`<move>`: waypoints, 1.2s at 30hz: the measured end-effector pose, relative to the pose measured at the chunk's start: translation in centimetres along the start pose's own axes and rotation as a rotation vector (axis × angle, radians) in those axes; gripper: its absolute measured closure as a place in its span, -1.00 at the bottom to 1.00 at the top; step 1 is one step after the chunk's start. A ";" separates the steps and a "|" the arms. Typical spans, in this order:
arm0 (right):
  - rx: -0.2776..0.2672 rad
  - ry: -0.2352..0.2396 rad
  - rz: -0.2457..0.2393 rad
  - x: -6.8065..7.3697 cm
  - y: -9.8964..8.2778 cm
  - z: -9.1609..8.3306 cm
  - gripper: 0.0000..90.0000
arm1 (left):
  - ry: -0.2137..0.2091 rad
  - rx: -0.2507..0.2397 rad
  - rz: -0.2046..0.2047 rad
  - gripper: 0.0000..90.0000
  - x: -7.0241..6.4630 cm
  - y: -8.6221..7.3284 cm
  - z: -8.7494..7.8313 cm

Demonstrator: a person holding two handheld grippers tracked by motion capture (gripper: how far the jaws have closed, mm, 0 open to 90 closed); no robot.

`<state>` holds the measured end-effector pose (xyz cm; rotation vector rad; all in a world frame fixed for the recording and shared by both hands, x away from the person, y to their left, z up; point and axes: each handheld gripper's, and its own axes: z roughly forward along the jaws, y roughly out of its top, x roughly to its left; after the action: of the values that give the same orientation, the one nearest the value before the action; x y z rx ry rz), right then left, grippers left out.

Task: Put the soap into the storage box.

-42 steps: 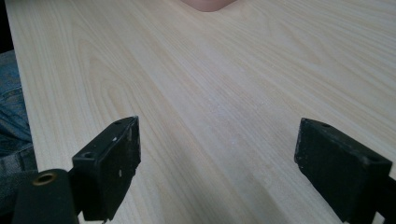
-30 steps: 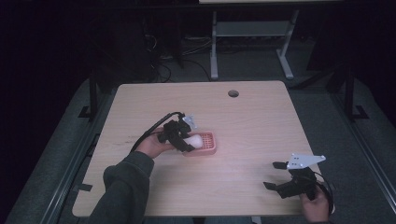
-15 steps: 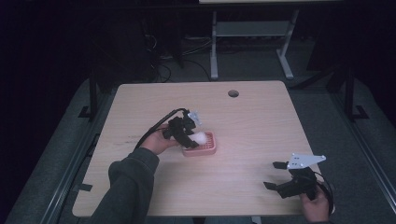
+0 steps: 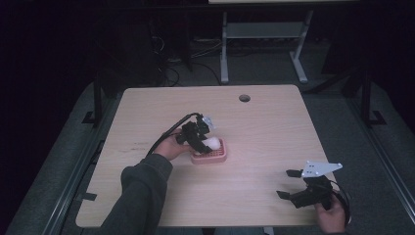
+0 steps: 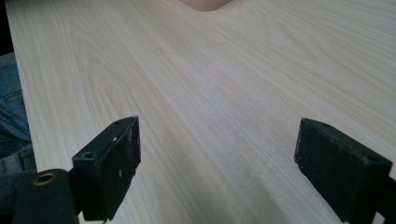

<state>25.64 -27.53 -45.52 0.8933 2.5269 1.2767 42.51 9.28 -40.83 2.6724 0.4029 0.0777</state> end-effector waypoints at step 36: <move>0.000 0.002 0.002 0.0 0.0 -0.1 -0.69 | -0.008 0.021 0.010 0.09 0.4 0.1 1.9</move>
<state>25.60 -27.56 -45.51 0.8950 2.5283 1.2789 43.17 8.52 -42.50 2.6946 0.3894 0.0667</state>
